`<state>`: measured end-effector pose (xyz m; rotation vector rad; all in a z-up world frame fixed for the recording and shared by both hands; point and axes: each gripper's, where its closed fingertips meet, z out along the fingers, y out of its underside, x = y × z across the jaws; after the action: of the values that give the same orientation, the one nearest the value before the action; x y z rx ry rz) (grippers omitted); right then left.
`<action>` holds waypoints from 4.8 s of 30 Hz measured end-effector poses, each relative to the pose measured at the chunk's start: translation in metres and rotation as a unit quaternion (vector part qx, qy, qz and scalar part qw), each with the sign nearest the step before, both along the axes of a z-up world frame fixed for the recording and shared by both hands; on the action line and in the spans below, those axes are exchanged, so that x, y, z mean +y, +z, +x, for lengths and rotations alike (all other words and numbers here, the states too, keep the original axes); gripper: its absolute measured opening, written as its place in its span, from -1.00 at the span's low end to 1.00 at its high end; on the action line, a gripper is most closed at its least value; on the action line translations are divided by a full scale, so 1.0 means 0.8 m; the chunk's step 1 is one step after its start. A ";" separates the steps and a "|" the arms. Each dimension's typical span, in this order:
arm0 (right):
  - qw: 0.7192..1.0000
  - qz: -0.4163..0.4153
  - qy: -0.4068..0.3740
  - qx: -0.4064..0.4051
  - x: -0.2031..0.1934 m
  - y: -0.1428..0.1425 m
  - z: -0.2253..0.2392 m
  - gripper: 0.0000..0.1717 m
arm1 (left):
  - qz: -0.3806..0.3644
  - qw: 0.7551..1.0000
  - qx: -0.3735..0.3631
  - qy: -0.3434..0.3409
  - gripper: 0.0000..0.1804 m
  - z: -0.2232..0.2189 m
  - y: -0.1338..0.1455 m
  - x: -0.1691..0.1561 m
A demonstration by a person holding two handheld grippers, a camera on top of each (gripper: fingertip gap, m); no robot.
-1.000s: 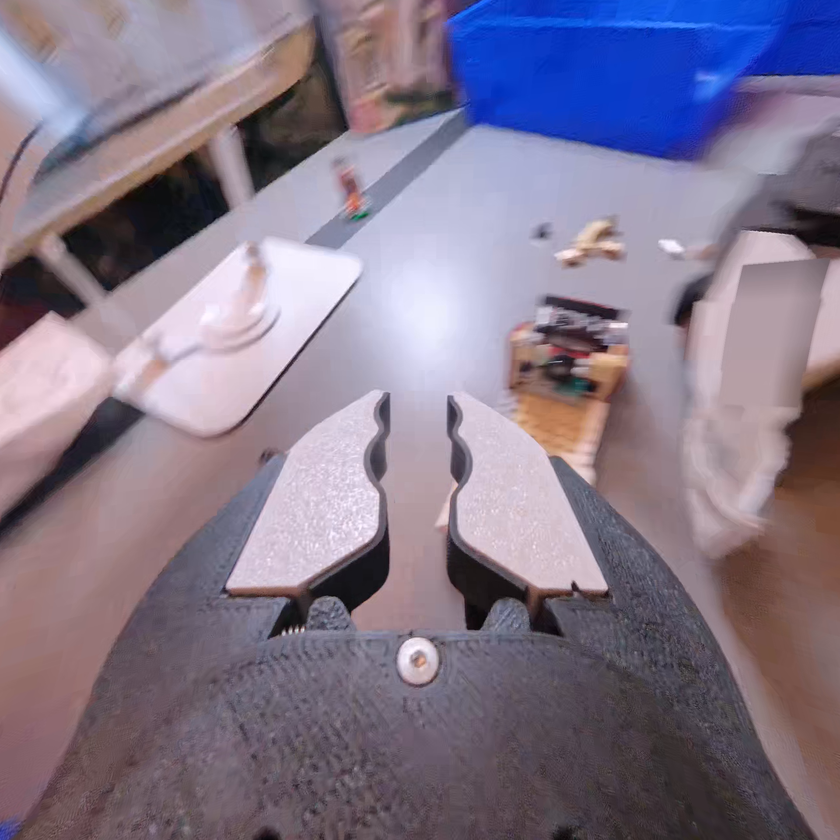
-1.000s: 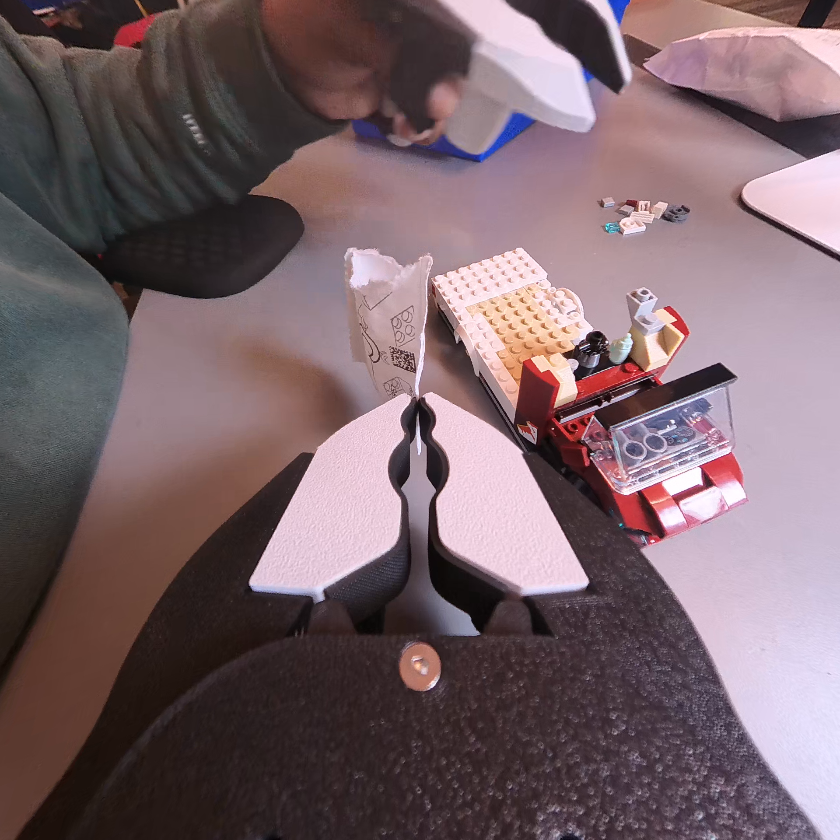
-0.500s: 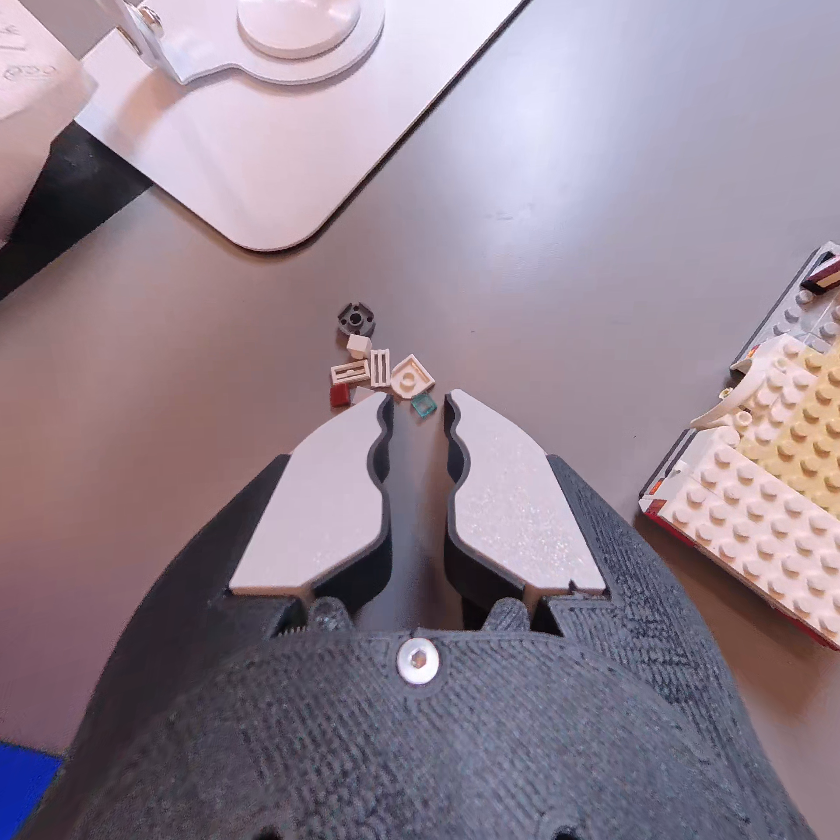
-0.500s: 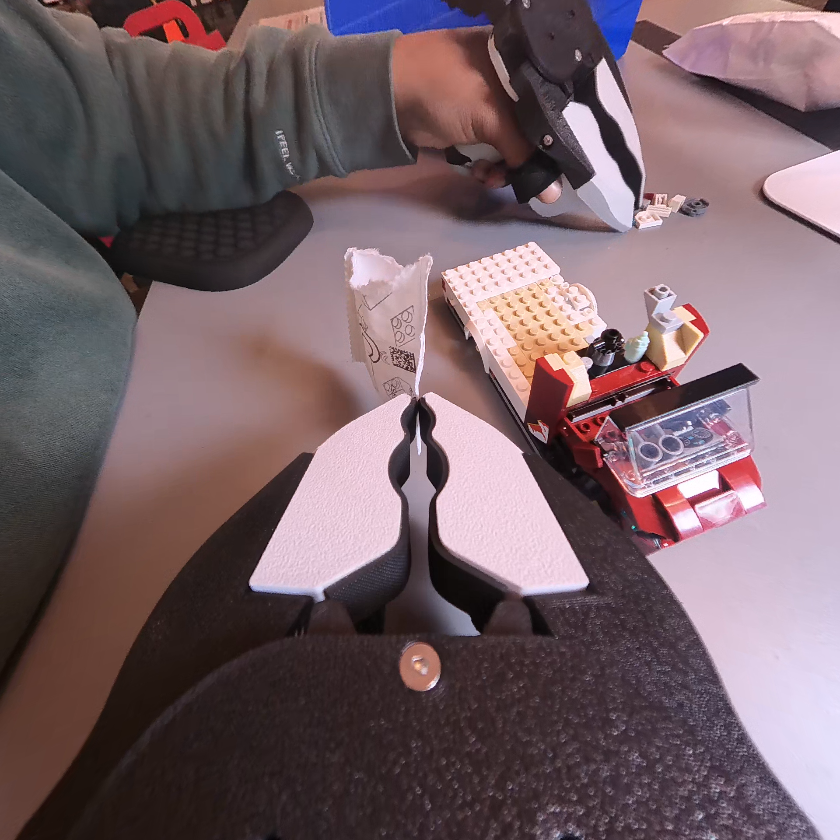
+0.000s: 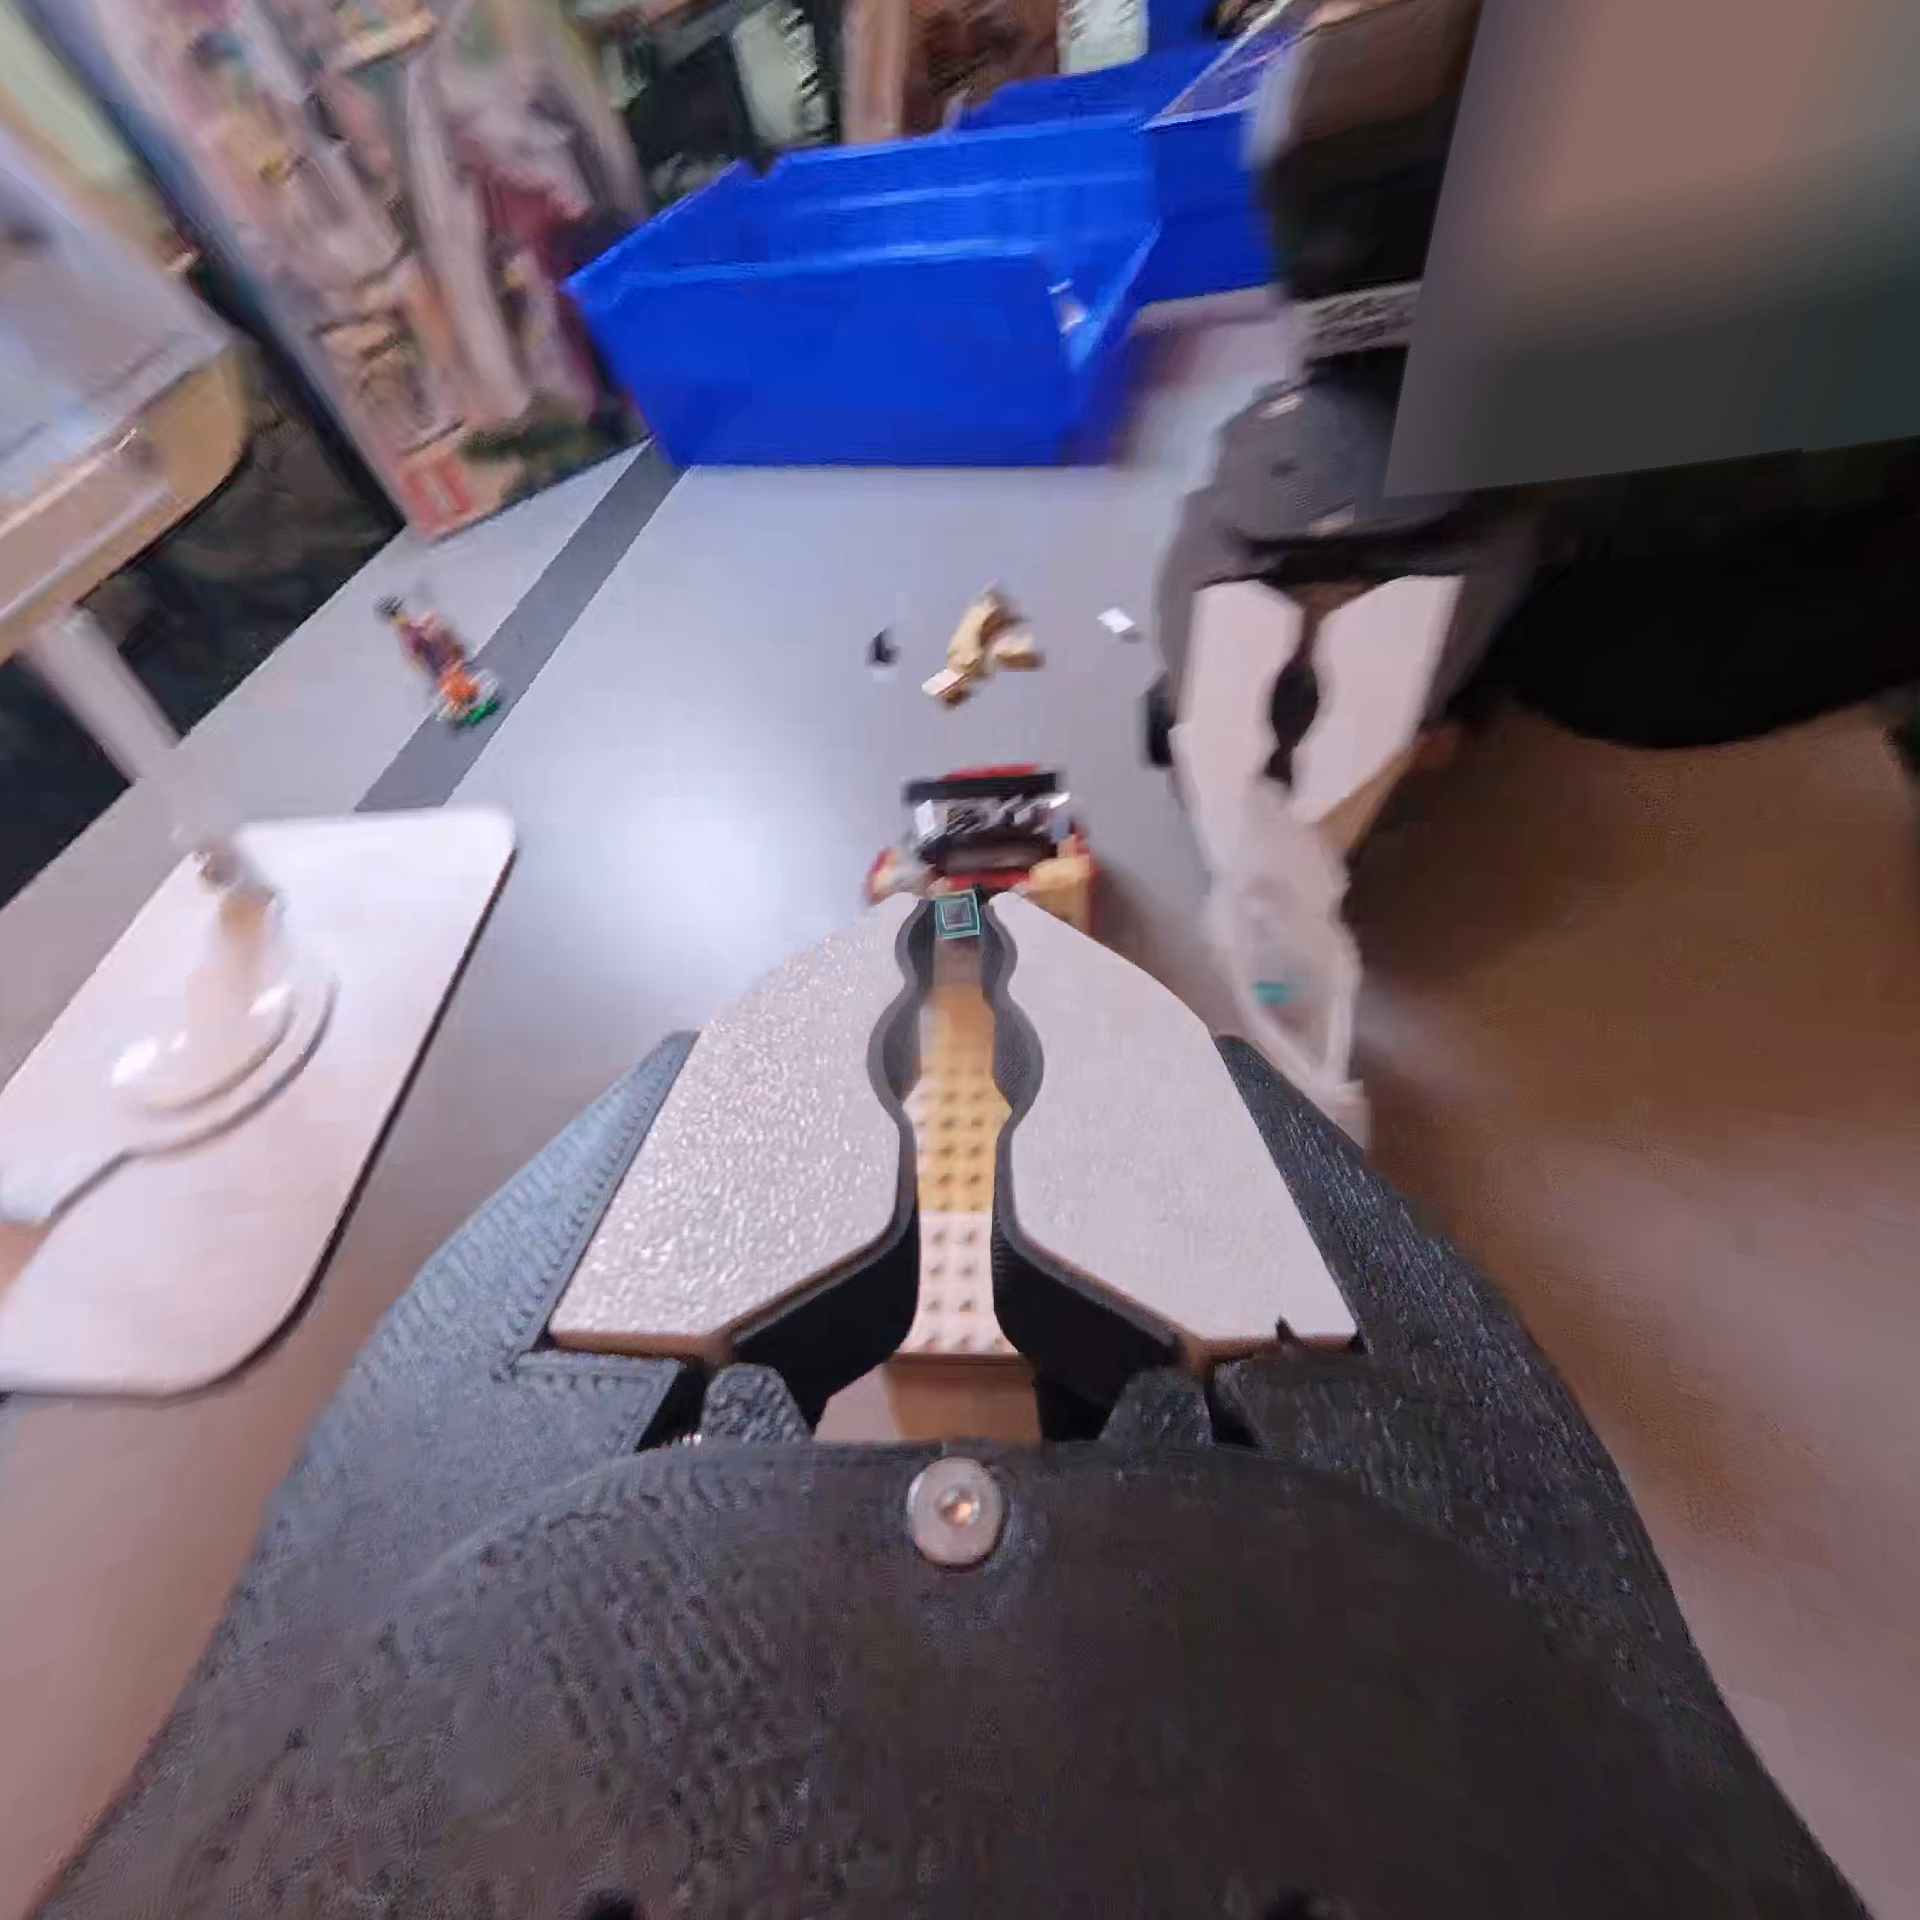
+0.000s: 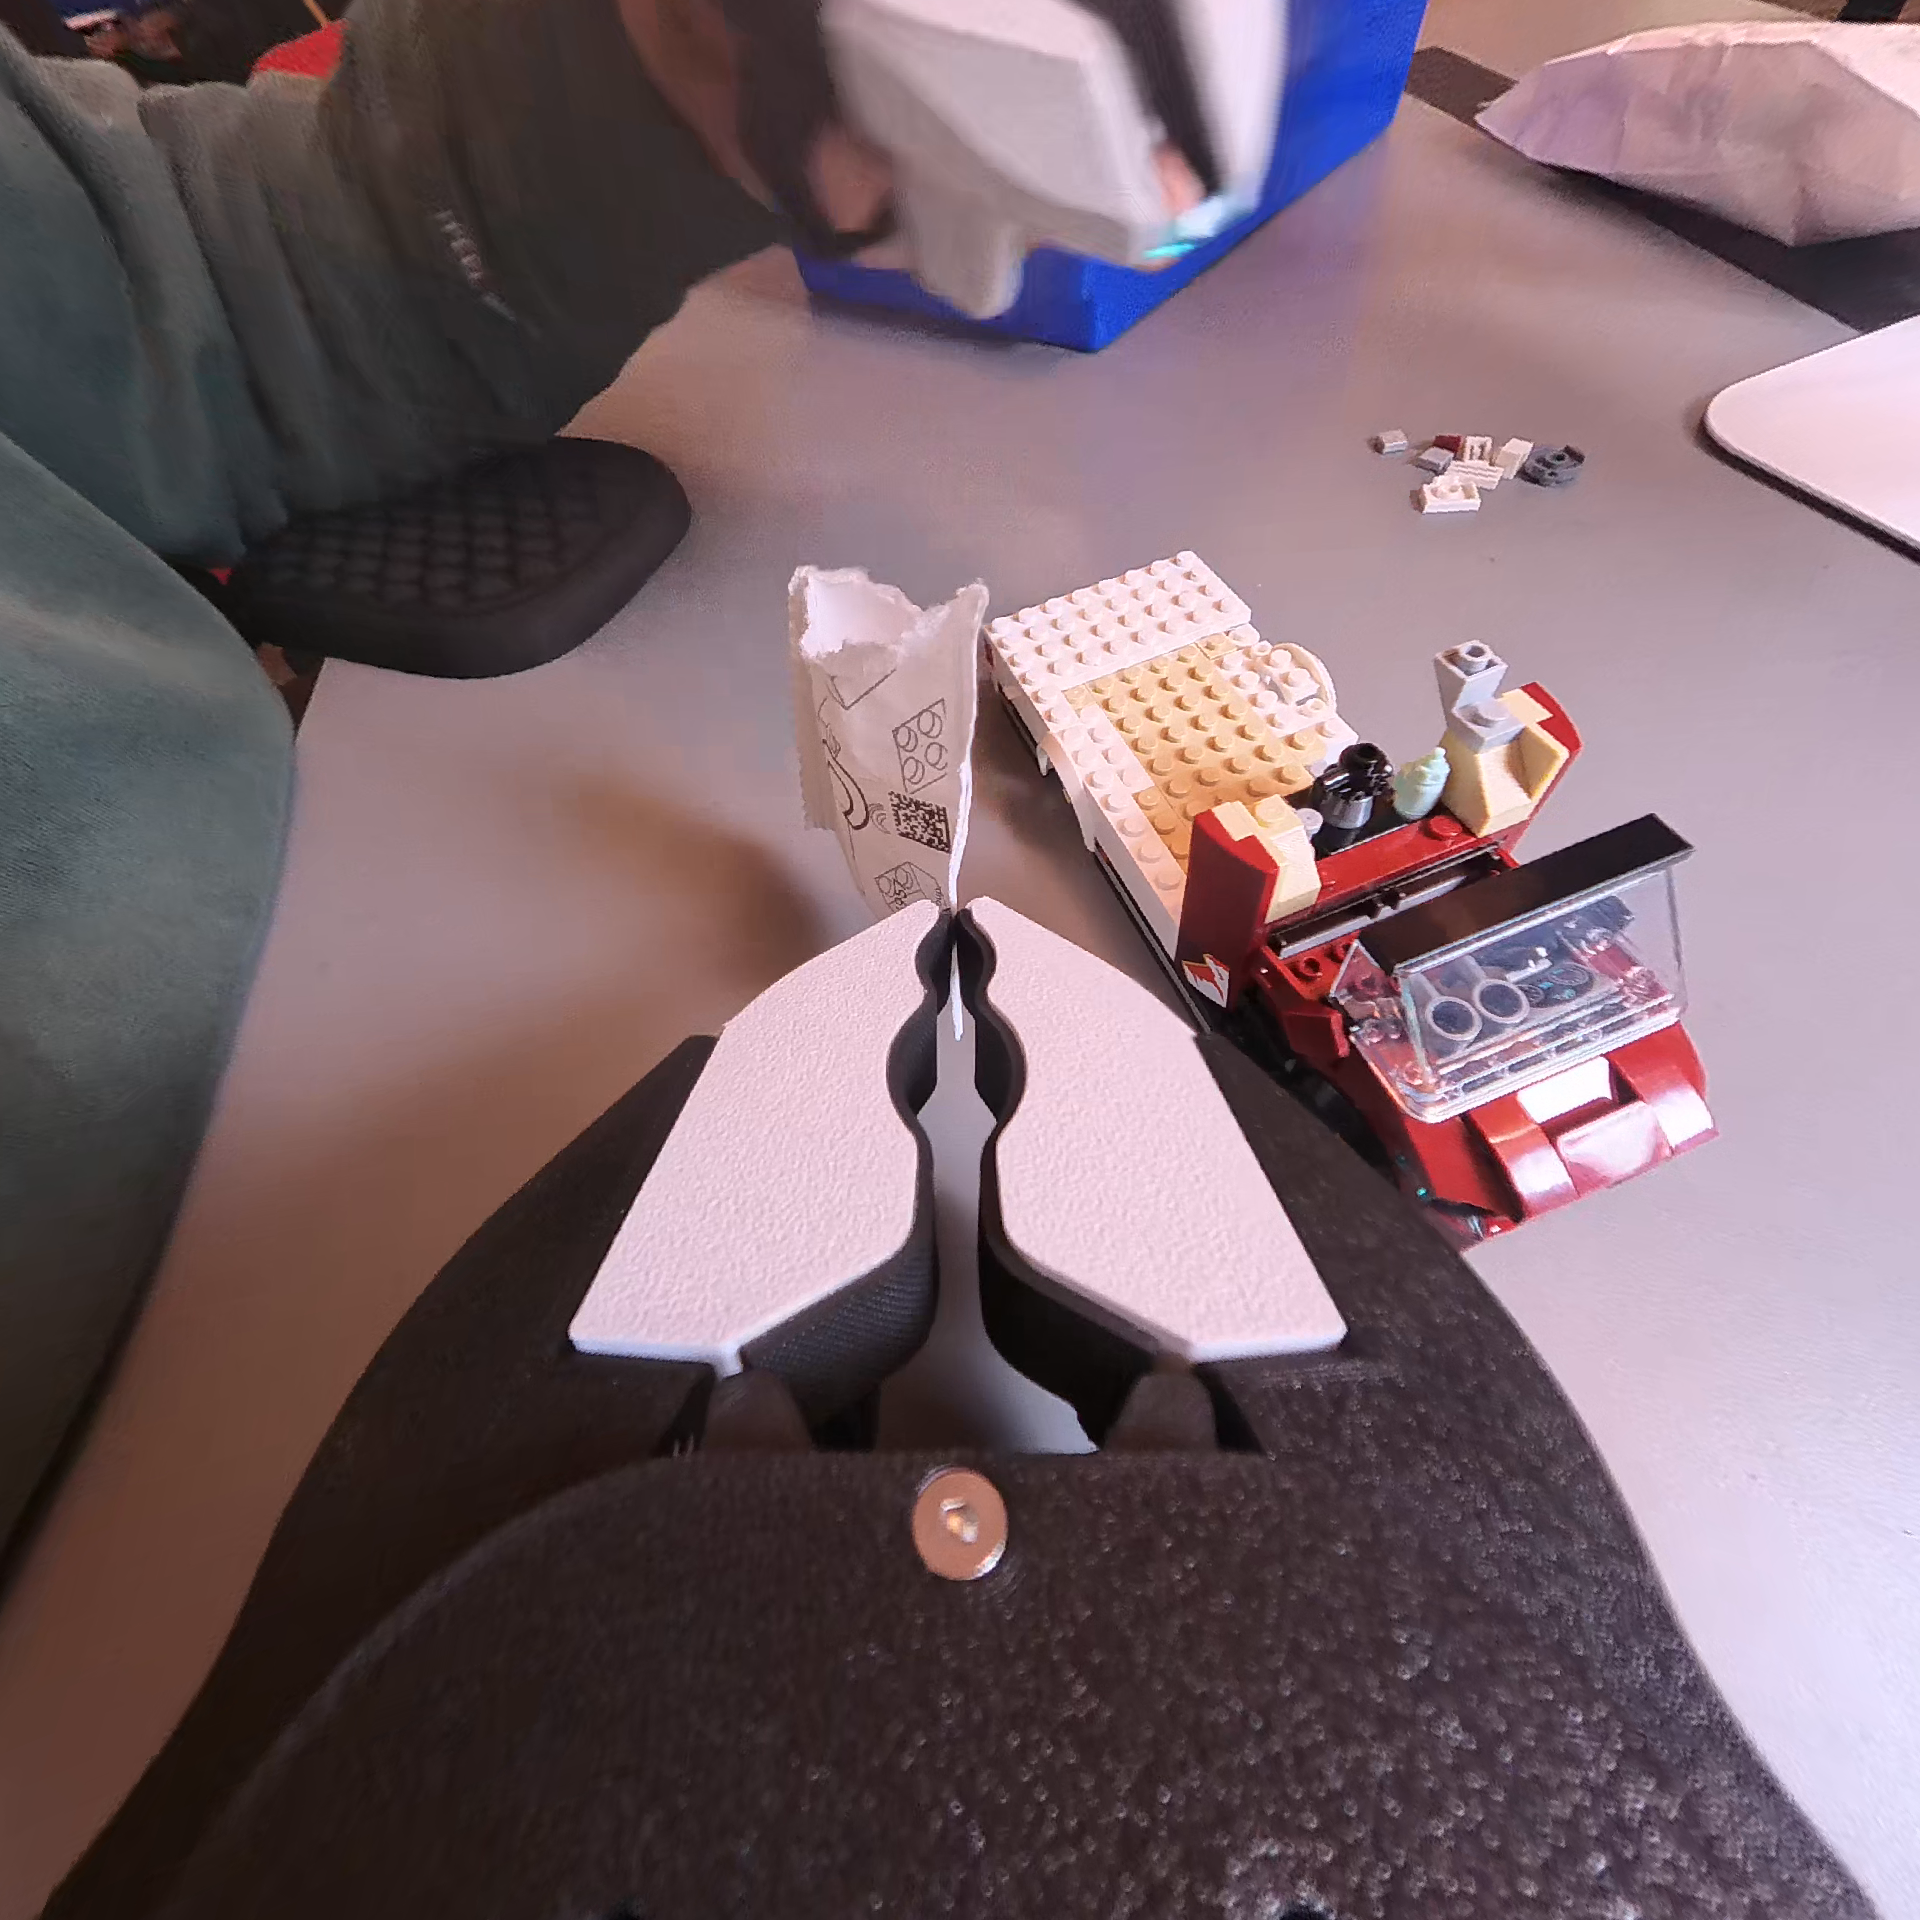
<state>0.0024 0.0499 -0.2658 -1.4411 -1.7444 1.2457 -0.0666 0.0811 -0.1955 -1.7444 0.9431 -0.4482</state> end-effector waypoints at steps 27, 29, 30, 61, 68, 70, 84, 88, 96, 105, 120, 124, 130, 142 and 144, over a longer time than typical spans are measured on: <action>1.000 -0.010 -0.002 0.003 0.002 0.003 0.000 -0.99 | -0.165 0.923 0.058 0.342 -0.63 -0.172 -0.122 0.081; 1.000 -0.010 -0.001 0.003 0.001 0.003 0.001 -0.99 | -0.182 0.921 0.072 0.336 -0.66 -0.169 -0.136 0.083; 1.000 -0.011 -0.001 0.003 0.001 0.002 0.001 -0.99 | -0.181 0.920 0.090 0.337 -0.68 -0.170 -0.140 0.084; 1.000 -0.008 0.006 -0.002 -0.003 0.001 0.002 -0.99 | -0.252 0.919 0.084 0.292 -0.84 -0.187 -0.147 0.046; 1.000 -0.003 0.001 -0.001 -0.001 0.001 0.001 -0.99 | -0.175 0.962 0.050 0.204 -0.85 -0.139 -0.107 0.046; 1.000 -0.002 -0.009 -0.005 0.004 -0.001 0.001 -0.99 | -0.124 0.986 0.023 0.113 -0.85 -0.079 -0.059 0.029; 1.000 -0.010 -0.021 -0.004 0.009 0.000 0.000 -0.99 | -0.080 0.989 0.102 -0.071 -0.80 0.061 -0.042 -0.041; 1.000 -0.011 -0.020 -0.004 0.009 0.000 -0.001 -0.99 | -0.080 0.990 0.088 -0.077 -0.72 0.060 -0.037 -0.043; 0.999 0.014 -0.035 -0.009 0.014 -0.003 -0.001 -0.99 | -0.057 0.983 0.025 0.172 -0.66 -0.061 -0.030 0.043; 0.997 0.029 -0.068 -0.019 0.026 -0.006 -0.002 -0.99 | -0.149 0.895 0.104 0.408 -0.47 -0.231 -0.123 0.077; 0.994 0.030 -0.104 -0.024 0.040 -0.007 -0.002 -0.99 | -0.240 0.895 0.037 0.374 -0.57 -0.240 -0.144 0.062; 0.994 0.027 -0.105 -0.024 0.042 -0.006 -0.001 -0.99 | -0.255 0.906 0.043 0.335 -0.49 -0.226 -0.145 0.051; 0.994 0.022 -0.102 -0.027 0.041 -0.009 -0.002 -0.99 | -0.219 0.925 0.065 0.304 -0.61 -0.216 -0.146 0.056; 0.993 0.032 -0.110 -0.031 0.044 -0.010 -0.001 -0.99 | -0.173 0.936 0.120 0.283 -0.91 -0.205 -0.138 0.066; 0.993 0.035 -0.112 -0.031 0.045 -0.010 -0.001 -0.99 | -0.143 0.950 0.092 0.261 -0.91 -0.184 -0.112 0.067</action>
<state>0.0016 0.0858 -0.2738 -1.5990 -1.5974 1.0238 -0.2139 0.1344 -0.2849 -2.2401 0.5184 -0.0761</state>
